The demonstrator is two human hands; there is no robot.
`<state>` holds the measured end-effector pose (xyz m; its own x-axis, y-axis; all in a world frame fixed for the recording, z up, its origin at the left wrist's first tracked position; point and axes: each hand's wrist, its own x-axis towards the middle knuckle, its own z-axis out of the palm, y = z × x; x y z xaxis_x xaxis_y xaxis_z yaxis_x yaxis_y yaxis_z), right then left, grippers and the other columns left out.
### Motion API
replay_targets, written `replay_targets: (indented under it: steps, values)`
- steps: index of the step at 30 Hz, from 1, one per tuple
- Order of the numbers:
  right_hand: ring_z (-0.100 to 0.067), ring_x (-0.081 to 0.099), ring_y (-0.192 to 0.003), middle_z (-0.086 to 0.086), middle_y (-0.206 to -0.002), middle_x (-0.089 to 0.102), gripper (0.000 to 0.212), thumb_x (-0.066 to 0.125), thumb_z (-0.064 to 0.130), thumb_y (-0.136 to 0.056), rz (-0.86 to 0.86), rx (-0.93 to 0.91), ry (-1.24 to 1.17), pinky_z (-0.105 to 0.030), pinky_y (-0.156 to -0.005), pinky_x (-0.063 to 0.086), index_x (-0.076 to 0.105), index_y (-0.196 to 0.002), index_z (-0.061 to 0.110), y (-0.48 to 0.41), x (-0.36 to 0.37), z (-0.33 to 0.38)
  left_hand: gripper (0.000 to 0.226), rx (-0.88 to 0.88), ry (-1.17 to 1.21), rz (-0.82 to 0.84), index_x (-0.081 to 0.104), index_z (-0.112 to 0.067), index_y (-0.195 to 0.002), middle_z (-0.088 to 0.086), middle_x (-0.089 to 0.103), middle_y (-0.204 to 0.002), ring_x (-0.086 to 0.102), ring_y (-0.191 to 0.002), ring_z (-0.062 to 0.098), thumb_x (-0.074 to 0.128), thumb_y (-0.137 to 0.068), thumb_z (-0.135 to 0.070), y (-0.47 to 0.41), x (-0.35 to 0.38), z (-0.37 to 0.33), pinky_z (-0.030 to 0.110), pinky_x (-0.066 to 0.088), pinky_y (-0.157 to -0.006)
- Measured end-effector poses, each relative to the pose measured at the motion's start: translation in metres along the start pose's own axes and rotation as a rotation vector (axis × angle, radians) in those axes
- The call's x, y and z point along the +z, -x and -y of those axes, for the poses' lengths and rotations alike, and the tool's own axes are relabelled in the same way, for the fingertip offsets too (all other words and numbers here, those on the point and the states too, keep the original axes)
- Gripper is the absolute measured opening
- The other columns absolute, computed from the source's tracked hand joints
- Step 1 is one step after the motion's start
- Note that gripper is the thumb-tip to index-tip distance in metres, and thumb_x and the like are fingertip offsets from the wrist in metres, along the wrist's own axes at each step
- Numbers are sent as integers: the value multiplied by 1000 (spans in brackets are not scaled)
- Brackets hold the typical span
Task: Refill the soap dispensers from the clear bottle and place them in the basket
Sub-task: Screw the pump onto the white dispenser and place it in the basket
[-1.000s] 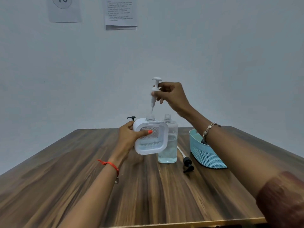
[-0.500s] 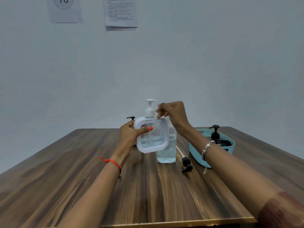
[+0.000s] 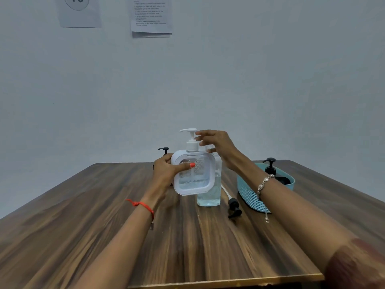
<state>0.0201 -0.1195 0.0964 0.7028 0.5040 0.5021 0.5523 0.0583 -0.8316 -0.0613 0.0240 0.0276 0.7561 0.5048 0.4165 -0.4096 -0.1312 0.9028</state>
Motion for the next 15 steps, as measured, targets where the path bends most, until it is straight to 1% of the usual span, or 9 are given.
replay_targets:
  steps: [2, 3, 4, 6, 8, 10, 12, 13, 15]
  values:
    - [-8, 60, -83, 0, -91, 69, 20, 64, 5, -78, 72, 14, 32, -27, -75, 47, 70, -93, 17, -2, 0, -2, 35, 4, 9, -2, 69, -12, -85, 4, 73, -80, 71, -69, 18, 87, -55, -12, 0, 1, 0, 26, 56, -56]
    - [-5, 61, -81, 4, -87, 69, 19, 69, 8, -76, 81, 5, 30, -21, -71, 49, 71, -93, 16, -2, 0, -2, 34, 8, 11, -1, 69, -13, -84, 3, 73, -78, 71, -68, 18, 87, -55, -12, 0, 1, 0, 25, 56, -56]
    - [-3, 62, -77, 5, -85, 70, 19, 74, 12, -74, 80, -8, 44, -15, -66, 49, 72, -93, 14, -2, 0, -3, 33, 14, 6, 3, 69, -13, -84, 2, 73, -77, 71, -68, 17, 87, -56, -11, 1, 1, -1, 25, 55, -55]
    - [-7, 60, -66, -3, -78, 69, 21, 78, 22, -70, 79, -23, 107, -11, -57, 44, 74, -85, 7, -1, 2, -4, 33, 23, -15, 21, 68, -14, -84, 2, 73, -79, 71, -68, 17, 87, -57, -11, 3, 2, -3, 24, 55, -55]
    - [-11, 51, -56, -7, -64, 60, 31, 79, 30, -70, 85, -20, 133, -16, -54, 40, 71, -70, 0, 0, 5, -3, 34, 26, -4, 37, 68, -12, -86, 2, 73, -78, 71, -68, 16, 86, -57, -9, 6, 5, -4, 23, 55, -54]
    - [-13, 48, -56, -5, -57, 54, 38, 76, 35, -72, 63, 10, 115, -23, -60, 39, 66, -59, 1, -2, 5, -2, 33, 17, 51, 36, 68, -9, -85, 2, 73, -74, 71, -64, 15, 85, -58, -5, 9, 8, -6, 22, 54, -52]
    - [-13, 53, -62, -5, -63, 59, 27, 73, 30, -76, 30, 37, 65, -29, -69, 41, 69, -64, 6, -3, 3, 0, 31, 10, 77, 23, 67, -8, -83, 2, 73, -71, 70, -61, 14, 85, -58, -3, 10, 11, -7, 21, 53, -50]
    - [-13, 54, -66, -8, -70, 61, 22, 72, 25, -77, 20, 42, 48, -31, -72, 41, 71, -72, 4, -4, 2, 1, 31, 10, 80, 18, 67, -7, -84, 2, 72, -71, 70, -60, 14, 85, -58, -3, 10, 11, -8, 21, 53, -49]
    - [-13, 54, -68, -12, -76, 60, 24, 71, 19, -76, 8, 40, 45, -31, -71, 42, 71, -83, -4, -3, -3, 0, 32, 13, 81, 8, 67, -6, -86, 3, 72, -74, 70, -59, 13, 84, -58, -3, 9, 11, -9, 20, 52, -49]
